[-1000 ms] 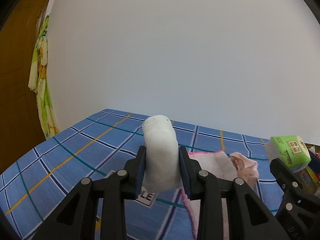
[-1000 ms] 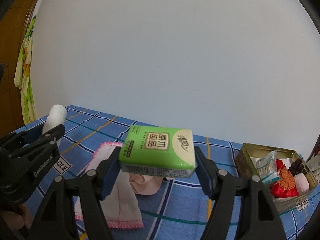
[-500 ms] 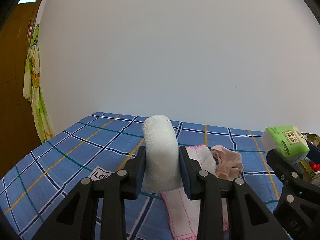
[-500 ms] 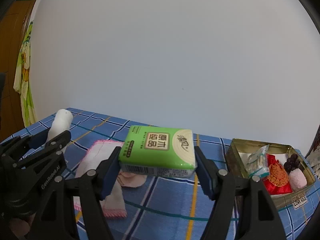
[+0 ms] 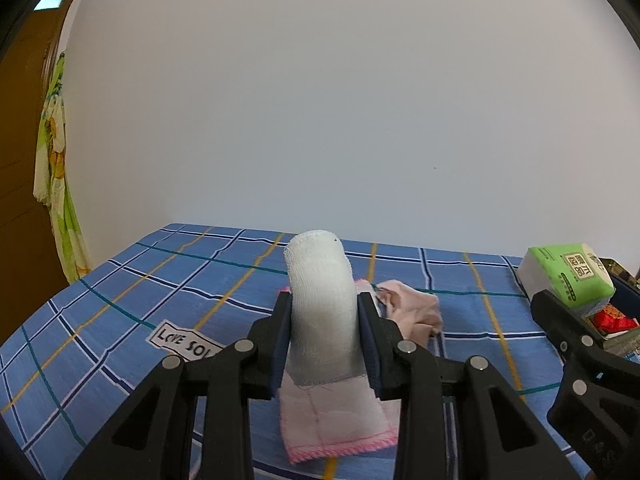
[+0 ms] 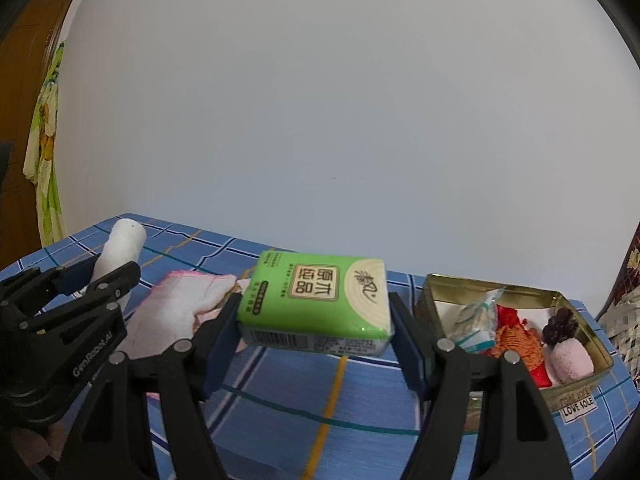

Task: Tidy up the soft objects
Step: 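Lift the white roll and green tissue pack and carry them toward the tin, then lower the white roll with the left tool while the right tool lowers the tissue pack into the tin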

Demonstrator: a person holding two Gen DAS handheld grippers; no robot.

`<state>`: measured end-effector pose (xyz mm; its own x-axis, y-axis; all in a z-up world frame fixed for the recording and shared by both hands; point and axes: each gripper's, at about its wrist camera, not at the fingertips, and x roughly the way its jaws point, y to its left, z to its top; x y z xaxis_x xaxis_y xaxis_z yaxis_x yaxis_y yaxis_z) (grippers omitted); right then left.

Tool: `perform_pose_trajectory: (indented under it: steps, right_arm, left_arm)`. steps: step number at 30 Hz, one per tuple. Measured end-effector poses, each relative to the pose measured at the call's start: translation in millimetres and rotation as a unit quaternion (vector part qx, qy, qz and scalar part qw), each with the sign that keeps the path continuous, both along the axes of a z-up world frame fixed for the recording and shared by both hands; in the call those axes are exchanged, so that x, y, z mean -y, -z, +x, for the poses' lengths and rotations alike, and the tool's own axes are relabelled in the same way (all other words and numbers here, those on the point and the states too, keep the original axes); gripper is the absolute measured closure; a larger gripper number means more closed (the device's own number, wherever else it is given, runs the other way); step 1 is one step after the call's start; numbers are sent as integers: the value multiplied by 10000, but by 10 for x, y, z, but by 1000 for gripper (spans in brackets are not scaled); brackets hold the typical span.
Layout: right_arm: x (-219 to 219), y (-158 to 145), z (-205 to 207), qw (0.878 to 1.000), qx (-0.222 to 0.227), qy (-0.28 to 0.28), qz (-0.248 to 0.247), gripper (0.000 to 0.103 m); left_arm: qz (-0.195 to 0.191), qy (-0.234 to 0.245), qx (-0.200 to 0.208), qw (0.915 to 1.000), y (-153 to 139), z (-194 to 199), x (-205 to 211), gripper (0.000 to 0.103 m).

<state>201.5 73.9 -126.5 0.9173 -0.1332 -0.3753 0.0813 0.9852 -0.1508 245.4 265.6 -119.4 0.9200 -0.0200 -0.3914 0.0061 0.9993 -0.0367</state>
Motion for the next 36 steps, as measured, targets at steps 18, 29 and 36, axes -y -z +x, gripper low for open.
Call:
perform_pose_trajectory:
  steps: [18,29,36]
  right_arm:
    - [490,-58,-242,9998,174,-65,119,33]
    - [638,-131,-334,9994,270,96,186,33]
    - [773,-154,-380,9991,320,230,136,33]
  left_arm:
    - [-56,425,-40,9991,-7,-110,489,68]
    - [-28,615,-36,9981,-11,-122,714,68]
    - [-91,718,-41,9974,-38,-131,851,68]
